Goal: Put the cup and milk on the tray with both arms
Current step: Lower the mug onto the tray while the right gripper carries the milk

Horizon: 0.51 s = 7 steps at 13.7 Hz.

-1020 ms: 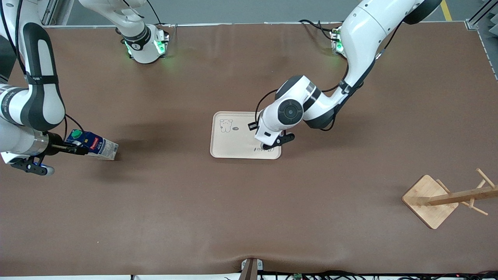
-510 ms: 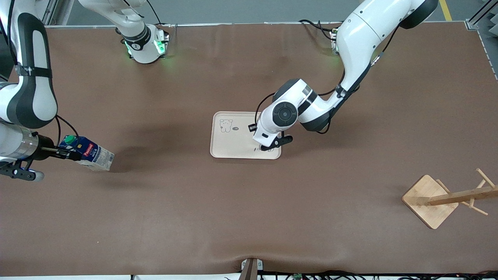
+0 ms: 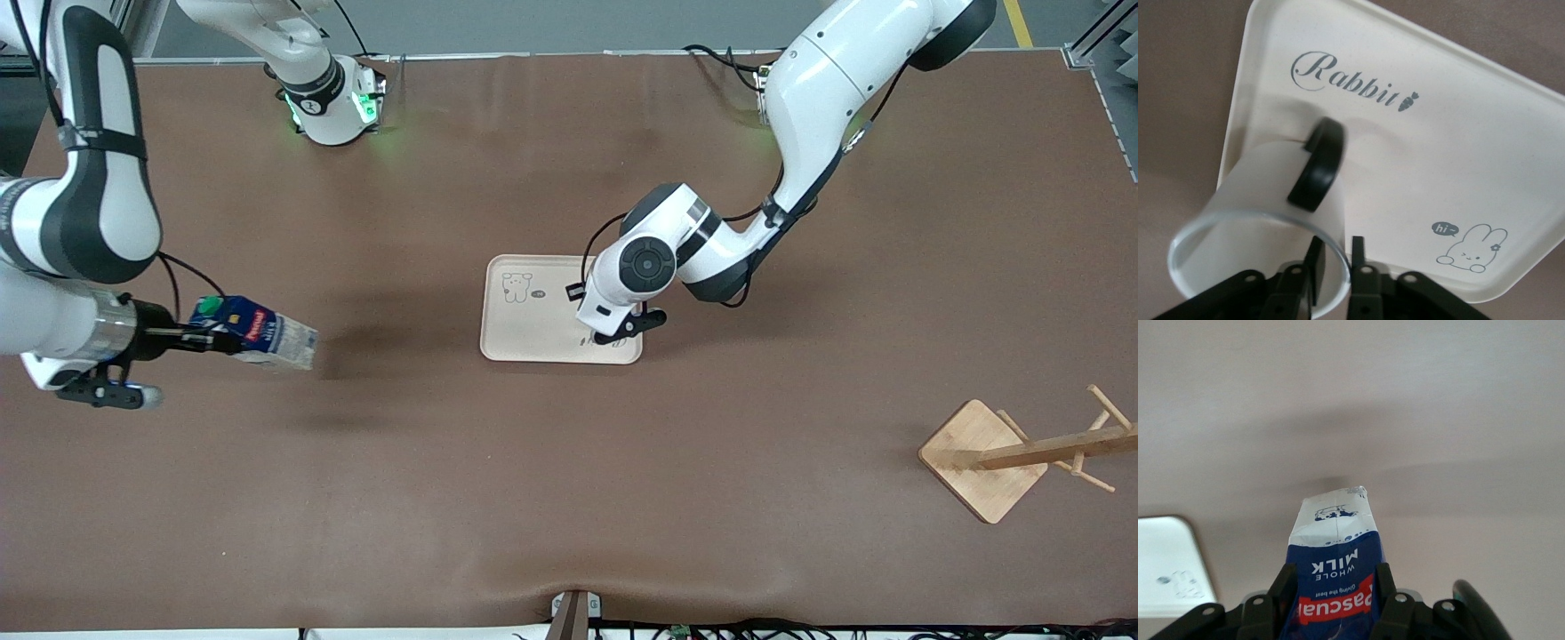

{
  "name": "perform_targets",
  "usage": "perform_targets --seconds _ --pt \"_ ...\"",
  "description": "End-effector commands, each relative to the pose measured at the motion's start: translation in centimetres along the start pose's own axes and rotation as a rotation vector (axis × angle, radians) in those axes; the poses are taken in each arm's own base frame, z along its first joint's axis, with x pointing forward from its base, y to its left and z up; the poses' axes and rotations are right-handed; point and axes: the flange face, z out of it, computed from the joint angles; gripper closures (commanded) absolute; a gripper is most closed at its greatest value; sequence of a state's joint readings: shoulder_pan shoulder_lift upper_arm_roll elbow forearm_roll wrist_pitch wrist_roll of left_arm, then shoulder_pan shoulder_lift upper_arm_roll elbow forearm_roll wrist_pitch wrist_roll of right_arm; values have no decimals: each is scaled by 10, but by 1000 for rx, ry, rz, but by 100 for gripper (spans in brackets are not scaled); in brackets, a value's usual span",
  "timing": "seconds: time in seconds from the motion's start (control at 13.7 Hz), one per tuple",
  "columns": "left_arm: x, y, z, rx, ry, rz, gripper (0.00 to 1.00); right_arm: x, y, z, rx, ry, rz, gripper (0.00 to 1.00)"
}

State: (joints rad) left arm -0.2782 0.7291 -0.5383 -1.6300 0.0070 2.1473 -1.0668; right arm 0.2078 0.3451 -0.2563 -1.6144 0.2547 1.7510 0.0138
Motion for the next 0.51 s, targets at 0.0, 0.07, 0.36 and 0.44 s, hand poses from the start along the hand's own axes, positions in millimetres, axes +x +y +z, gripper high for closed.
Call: perform_targets --seconds 0.0,0.07,0.36,0.44 --pt "2 4 0 6 11 -14 54 -13 -68 10 69 -30 -60 100" --pt "4 3 -3 4 13 -17 52 -21 -96 18 73 -45 -58 100" --pt "8 7 -24 -28 32 -22 43 -53 -182 38 31 -77 30 100" --pt "10 9 -34 -43 44 -24 33 -61 -200 42 23 -80 47 100"
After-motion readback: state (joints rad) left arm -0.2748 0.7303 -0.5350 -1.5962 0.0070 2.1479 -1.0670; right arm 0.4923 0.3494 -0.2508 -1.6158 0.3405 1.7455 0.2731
